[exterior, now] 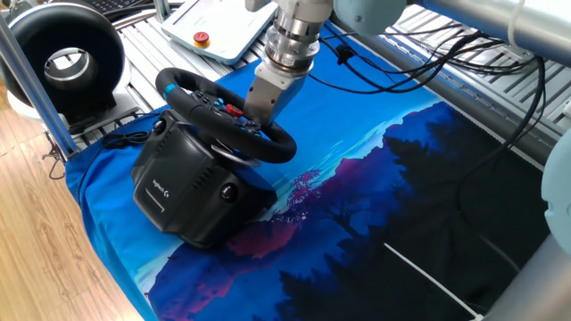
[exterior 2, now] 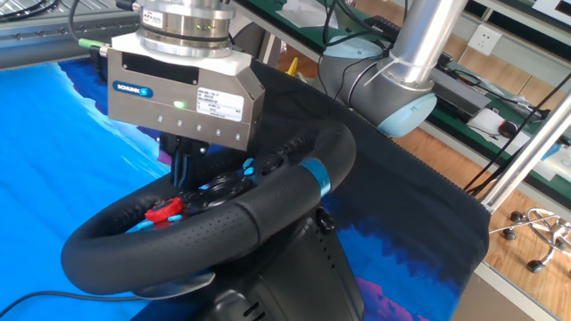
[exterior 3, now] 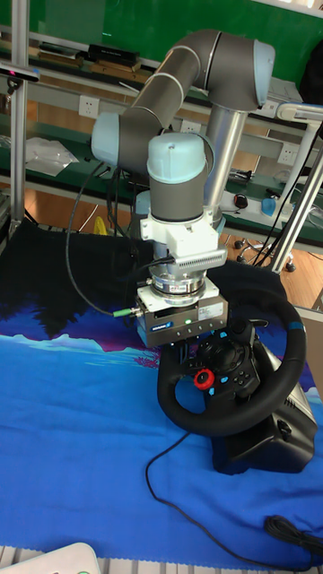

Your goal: Rotate the steering wheel 90 degrees counterclockwise

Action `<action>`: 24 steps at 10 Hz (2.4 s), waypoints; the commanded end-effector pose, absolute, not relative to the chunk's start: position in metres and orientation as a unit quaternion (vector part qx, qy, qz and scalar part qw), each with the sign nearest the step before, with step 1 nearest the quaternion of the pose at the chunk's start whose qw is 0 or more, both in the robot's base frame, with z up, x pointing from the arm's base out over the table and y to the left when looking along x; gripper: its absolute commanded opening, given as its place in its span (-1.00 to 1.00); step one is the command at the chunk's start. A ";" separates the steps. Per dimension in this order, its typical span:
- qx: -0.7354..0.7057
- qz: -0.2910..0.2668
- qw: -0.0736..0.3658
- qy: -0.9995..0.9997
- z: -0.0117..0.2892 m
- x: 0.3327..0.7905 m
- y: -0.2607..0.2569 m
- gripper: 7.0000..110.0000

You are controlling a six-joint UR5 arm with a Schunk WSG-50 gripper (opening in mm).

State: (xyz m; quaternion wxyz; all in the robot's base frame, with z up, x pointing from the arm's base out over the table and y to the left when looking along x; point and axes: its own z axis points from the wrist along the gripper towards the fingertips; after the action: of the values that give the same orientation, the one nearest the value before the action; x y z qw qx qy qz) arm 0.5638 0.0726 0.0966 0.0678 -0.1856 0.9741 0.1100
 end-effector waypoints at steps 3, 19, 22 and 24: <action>-0.170 0.097 0.007 0.981 0.097 0.537 0.063 -1.00; -0.192 0.086 0.044 0.977 0.102 0.558 0.081 -1.00; -0.196 0.077 0.065 0.975 0.102 0.568 0.085 -1.00; -0.205 0.085 0.097 0.970 0.105 0.581 0.095 -1.00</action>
State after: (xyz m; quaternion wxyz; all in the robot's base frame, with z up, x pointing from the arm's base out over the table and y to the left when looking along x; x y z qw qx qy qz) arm 0.5681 0.0855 0.1009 0.0669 -0.2003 0.9743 0.0779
